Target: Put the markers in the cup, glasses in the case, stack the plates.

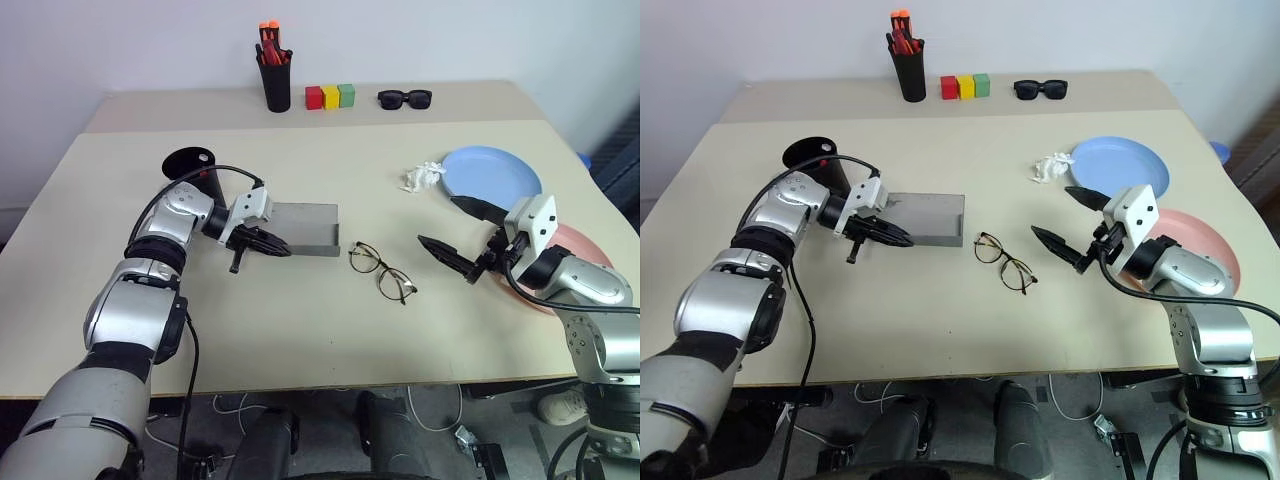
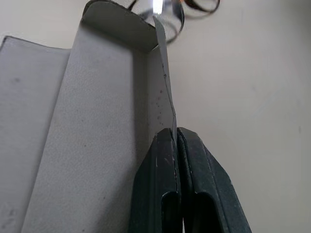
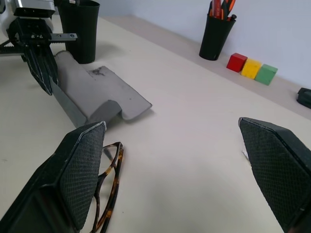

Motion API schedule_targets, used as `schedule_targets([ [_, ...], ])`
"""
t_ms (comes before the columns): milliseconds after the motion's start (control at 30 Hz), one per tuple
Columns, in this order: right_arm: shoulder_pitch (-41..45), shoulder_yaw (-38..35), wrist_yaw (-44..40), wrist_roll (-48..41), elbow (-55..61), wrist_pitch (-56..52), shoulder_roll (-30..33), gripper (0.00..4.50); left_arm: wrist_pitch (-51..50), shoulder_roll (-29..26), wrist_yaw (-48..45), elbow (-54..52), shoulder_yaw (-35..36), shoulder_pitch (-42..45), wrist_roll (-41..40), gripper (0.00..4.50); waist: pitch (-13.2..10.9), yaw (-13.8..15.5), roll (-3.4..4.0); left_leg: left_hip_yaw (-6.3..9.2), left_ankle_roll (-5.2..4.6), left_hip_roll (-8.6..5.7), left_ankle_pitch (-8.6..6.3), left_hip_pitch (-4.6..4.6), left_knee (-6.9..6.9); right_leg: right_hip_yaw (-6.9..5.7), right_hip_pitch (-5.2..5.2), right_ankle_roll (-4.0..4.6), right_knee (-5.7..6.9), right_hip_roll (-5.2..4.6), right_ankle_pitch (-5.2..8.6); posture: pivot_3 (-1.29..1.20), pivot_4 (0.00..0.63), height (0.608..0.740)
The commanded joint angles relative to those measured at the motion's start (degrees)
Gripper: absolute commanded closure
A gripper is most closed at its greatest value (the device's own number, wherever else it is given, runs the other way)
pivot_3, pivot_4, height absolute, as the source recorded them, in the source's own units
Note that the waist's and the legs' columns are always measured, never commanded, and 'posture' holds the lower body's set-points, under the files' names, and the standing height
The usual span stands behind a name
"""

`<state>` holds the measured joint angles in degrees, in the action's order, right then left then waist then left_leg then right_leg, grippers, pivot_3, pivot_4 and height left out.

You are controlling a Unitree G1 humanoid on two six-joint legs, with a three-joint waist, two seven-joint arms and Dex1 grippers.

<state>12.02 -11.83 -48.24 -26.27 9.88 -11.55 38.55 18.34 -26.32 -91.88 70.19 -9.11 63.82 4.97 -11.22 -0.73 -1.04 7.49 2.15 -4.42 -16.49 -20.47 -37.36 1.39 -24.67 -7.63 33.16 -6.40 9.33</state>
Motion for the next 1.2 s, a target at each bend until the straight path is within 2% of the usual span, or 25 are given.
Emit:
schedule_targets([
  [33, 1.1, -0.8, -0.1, -1.0, 0.8, 0.4, -0.4, 0.0, -1.1, -0.1, -0.6, -0.9, -1.2, 0.7, -2.5, 4.46, 0.0, 0.1, 0.0, 0.0, 0.0, 0.0, 0.0, -0.01, -0.01, 0.0, 0.0, 0.0, 0.0, 0.0, 0.0, 0.0, 0.15, 0.74],
  [67, 1.2, -0.6, -0.2, -0.9, 0.8, 0.4, -0.5, 0.0, -2.8, 0.1, -0.6, -1.0, -1.6, 0.8, -3.4, 4.46, 0.0, 0.1, 0.0, 0.0, 0.0, 0.0, 0.0, -0.01, -0.02, 0.0, 0.0, 0.0, 0.0, 0.0, 0.0, 0.0, 0.15, 0.74],
  [167, 1.7, -0.4, -0.2, -1.1, 1.1, 0.0, -0.5, 0.0, -3.5, 0.1, -0.6, -1.6, -2.7, 0.4, -4.2, 3.55, 0.0, 0.0, 0.0, 0.0, -0.01, 0.0, -0.01, 0.0, -0.02, 0.0, 0.0, 0.0, 0.02, 0.0, 0.0, 0.0, 0.15, 0.74],
  [233, 1.8, -0.2, -0.3, -1.1, 1.4, -0.2, -0.6, 0.0, -3.8, 0.1, -0.6, -2.0, -2.7, 0.2, -5.2, 2.7, 0.0, 0.0, 0.0, 0.0, -0.01, 0.0, -0.01, 0.0, -0.02, 0.0, 0.0, 0.0, 0.03, 0.0, 0.0, 0.0, 0.15, 0.74],
  [267, 1.9, 0.0, -0.3, -1.0, 1.7, -0.5, -0.6, 0.0, -4.7, 0.0, -0.6, -2.3, -2.5, 0.2, -6.0, 2.08, 0.0, -0.1, 0.0, 0.01, -0.01, 0.0, -0.01, 0.0, -0.02, 0.0, 0.0, 0.0, 0.03, 0.0, 0.0, 0.0, 0.15, 0.74],
  [400, 1.5, 1.6, -0.3, -1.0, 3.8, -2.3, -0.6, 0.0, -7.0, -1.7, -0.6, -5.6, -2.3, -0.2, -9.9, 0.04, 0.0, -0.1, 0.0, 0.01, -0.01, 0.0, -0.01, 0.01, -0.01, 0.0, 0.0, 0.0, 0.03, 0.0, 0.0, 0.0, 0.15, 0.74],
  [567, 0.3, 6.6, 1.6, 3.8, 6.9, -5.2, 0.5, 0.0, -19.5, -2.7, -0.6, -13.6, 7.1, -2.3, -19.9, 0.04, 0.0, -0.2, 0.0, 0.03, -0.02, 0.03, -0.01, -0.01, -0.01, 0.0, -0.03, 0.0, 0.06, 0.01, 0.0, 0.0, 0.15, 0.74],
  [667, 2.4, 8.3, 7.5, 5.9, 10.0, -11.7, -0.5, 0.0, -28.4, -4.3, 1.6, -30.6, 11.7, -12.5, -26.1, 0.04, 0.1, -0.7, 0.12, 0.0, -0.06, 0.05, -0.04, 0.04, 0.0, 0.04, -0.04, 0.0, 0.1, 0.0, 0.01, 0.0, 0.15, 0.74],
  [767, 5.9, 8.2, 11.3, 1.7, 16.1, -20.4, -2.2, 0.0, -36.1, -6.8, 4.3, -48.1, 15.2, -22.7, -32.1, 0.04, 0.1, -1.4, 0.14, 0.02, -0.07, 0.13, -0.04, -0.03, 0.05, 0.08, -0.24, 0.04, 0.22, 0.0, 0.01, 0.0, 0.15, 0.74],
  [833, 8.0, 9.4, 12.9, 1.4, 18.2, -26.1, -1.7, 0.0, -38.1, -8.4, 5.7, -56.0, 16.8, -28.0, -34.2, 0.04, 0.0, -1.5, 0.11, 0.08, 0.02, 0.18, 0.01, -0.25, 0.03, 0.07, -0.46, 0.07, 0.3, 0.01, -0.01, 0.0, 0.15, 0.74],
  [1000, 12.4, 13.1, 14.1, 0.1, 19.8, -39.0, -0.4, 0.0, -43.5, -13.6, 7.2, -66.0, 18.6, -35.7, -37.9, 0.04, 0.1, -0.4, 0.11, 0.09, 0.08, 0.14, 0.04, -0.46, -0.06, 0.05, -0.63, 0.13, 0.34, 0.01, -0.05, 0.0, 0.15, 0.74],
  [1200, 17.0, 17.9, 14.8, -0.5, 17.5, -52.0, 0.1, 0.0, -46.4, -16.0, 10.4, -72.7, 20.5, -40.1, -41.2, 0.04, 0.1, 0.1, 0.1, 0.07, 0.07, 0.11, 0.04, -0.52, -0.12, 0.02, -0.58, 0.13, 0.24, 0.01, -0.05, 0.0, 0.15, 0.74],
])
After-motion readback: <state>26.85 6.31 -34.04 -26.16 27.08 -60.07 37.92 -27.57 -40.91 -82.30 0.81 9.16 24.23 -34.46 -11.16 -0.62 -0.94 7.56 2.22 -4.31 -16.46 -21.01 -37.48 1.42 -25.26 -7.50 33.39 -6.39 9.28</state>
